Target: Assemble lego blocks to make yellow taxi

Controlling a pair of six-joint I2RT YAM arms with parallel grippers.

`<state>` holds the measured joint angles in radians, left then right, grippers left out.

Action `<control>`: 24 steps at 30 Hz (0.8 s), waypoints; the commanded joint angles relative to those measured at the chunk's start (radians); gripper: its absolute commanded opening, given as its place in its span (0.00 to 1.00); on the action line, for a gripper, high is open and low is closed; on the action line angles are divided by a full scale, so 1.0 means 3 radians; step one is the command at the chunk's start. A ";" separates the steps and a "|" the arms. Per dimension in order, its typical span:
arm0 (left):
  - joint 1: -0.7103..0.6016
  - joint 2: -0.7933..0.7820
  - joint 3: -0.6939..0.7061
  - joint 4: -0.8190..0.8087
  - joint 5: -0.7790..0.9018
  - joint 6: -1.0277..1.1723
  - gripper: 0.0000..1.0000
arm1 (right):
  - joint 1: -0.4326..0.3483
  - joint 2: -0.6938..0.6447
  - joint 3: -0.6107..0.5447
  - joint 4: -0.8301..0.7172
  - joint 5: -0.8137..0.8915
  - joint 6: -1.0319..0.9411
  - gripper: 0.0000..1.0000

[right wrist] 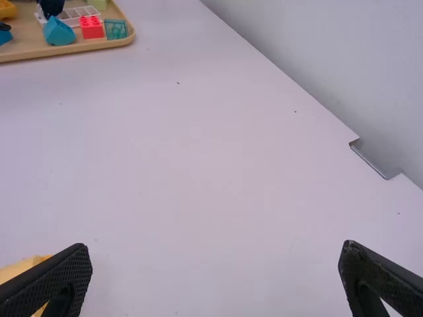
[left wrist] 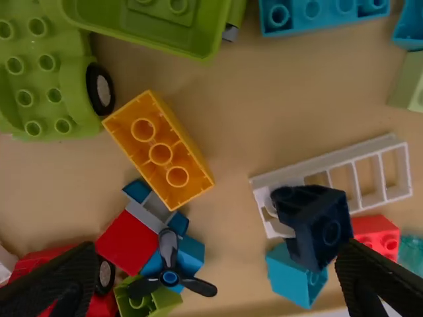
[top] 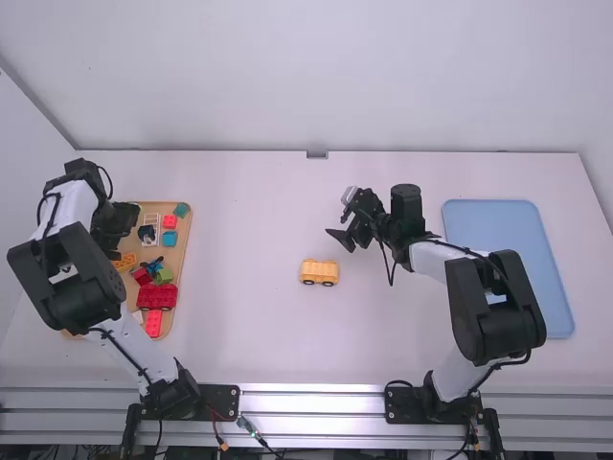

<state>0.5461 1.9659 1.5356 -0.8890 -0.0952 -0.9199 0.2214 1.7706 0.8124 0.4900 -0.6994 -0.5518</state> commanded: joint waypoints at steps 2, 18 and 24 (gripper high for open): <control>-0.0004 -0.0019 -0.0092 0.0065 -0.0184 -0.0327 0.94 | 0.0005 -0.0018 0.0041 -0.0010 -0.0008 0.0020 0.99; 0.0015 -0.0019 -0.0559 0.0641 -0.0174 -0.0361 0.88 | 0.0006 -0.0018 0.0039 -0.0017 -0.0009 0.0022 0.99; 0.0015 -0.0019 -0.0726 0.0855 -0.0202 -0.0398 0.85 | 0.0005 -0.0018 0.0041 -0.0079 -0.0006 0.0008 0.99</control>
<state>0.5461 1.9659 1.3418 -0.6361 -0.1360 -1.0256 0.2214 1.7706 0.8124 0.4690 -0.6991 -0.5526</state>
